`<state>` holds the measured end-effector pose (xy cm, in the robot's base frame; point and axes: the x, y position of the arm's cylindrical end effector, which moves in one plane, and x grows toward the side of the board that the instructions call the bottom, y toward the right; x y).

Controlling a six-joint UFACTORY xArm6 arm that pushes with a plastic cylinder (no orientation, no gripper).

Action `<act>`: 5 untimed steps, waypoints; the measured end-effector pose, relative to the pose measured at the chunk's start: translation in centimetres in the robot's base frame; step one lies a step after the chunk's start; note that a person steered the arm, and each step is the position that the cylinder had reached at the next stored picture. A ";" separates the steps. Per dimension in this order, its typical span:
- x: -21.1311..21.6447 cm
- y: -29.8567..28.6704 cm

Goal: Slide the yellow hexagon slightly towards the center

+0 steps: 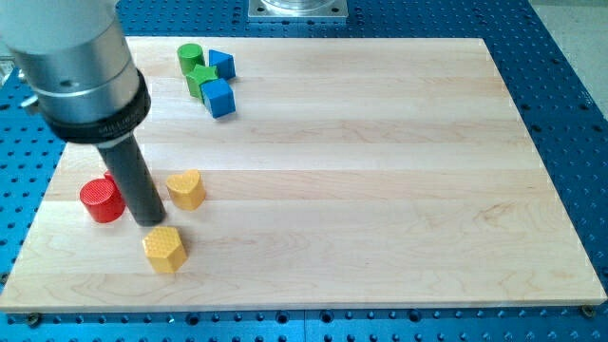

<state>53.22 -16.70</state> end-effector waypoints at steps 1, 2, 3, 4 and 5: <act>-2.7 3.8; -7.0 8.7; -6.7 9.7; 2.7 9.8; 8.6 9.0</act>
<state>61.83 -7.69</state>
